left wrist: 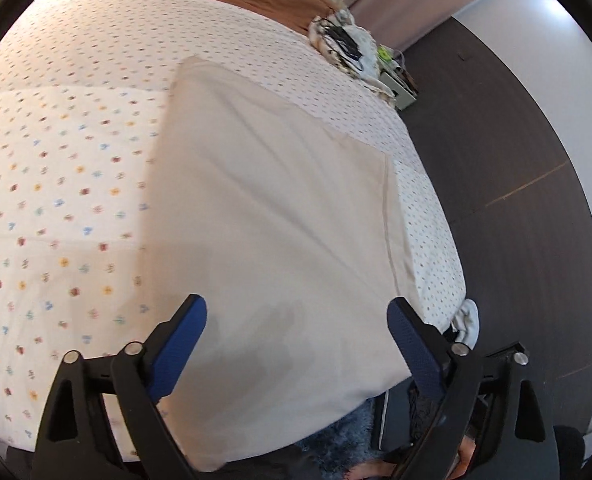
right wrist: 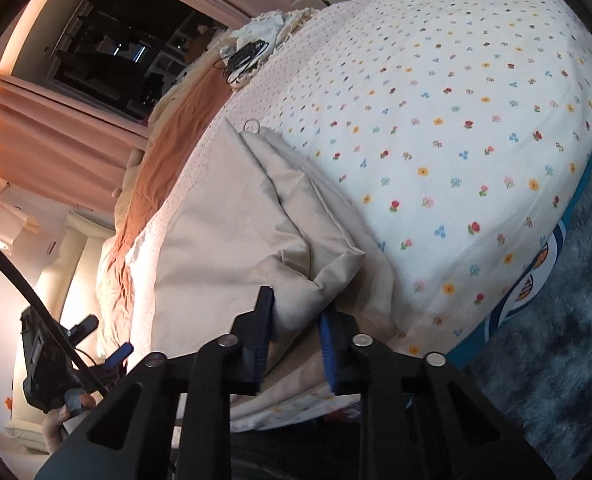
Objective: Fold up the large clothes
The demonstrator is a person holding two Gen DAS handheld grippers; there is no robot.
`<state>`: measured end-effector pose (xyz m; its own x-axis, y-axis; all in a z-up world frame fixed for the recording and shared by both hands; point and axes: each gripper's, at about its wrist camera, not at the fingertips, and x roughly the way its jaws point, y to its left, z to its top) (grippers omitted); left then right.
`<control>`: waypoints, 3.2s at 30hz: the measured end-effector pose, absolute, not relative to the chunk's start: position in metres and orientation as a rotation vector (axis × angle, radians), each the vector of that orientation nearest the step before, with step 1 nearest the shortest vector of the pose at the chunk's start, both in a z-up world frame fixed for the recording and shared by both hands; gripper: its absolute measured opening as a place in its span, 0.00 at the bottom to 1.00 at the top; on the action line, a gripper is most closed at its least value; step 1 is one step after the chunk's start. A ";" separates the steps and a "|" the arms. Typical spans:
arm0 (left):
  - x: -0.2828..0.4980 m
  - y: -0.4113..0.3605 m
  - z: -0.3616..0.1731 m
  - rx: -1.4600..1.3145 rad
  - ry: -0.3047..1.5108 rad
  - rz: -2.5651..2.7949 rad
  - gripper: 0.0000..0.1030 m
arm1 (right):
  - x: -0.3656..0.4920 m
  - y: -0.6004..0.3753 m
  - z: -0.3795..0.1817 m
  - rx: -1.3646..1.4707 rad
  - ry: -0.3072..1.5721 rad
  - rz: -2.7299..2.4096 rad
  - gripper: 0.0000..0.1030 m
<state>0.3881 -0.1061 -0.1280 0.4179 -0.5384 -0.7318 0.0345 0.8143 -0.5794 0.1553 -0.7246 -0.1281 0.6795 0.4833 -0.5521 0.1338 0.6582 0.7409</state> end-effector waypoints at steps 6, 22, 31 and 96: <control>0.380 -0.077 -0.152 -0.553 1.126 -0.317 0.77 | 0.154 -0.721 -0.147 0.839 0.850 0.180 0.07; 0.400 -0.081 -0.195 -0.562 1.210 -0.325 0.67 | 0.129 -0.725 -0.141 0.885 0.783 0.151 0.06; 0.415 -0.079 -0.198 -0.561 1.201 -0.328 0.67 | 0.128 -0.747 -0.146 0.966 0.839 0.151 0.15; 0.572 -0.109 -0.172 -0.263 1.072 -0.194 0.19 | 0.507 -0.658 -0.170 0.776 1.201 0.623 0.14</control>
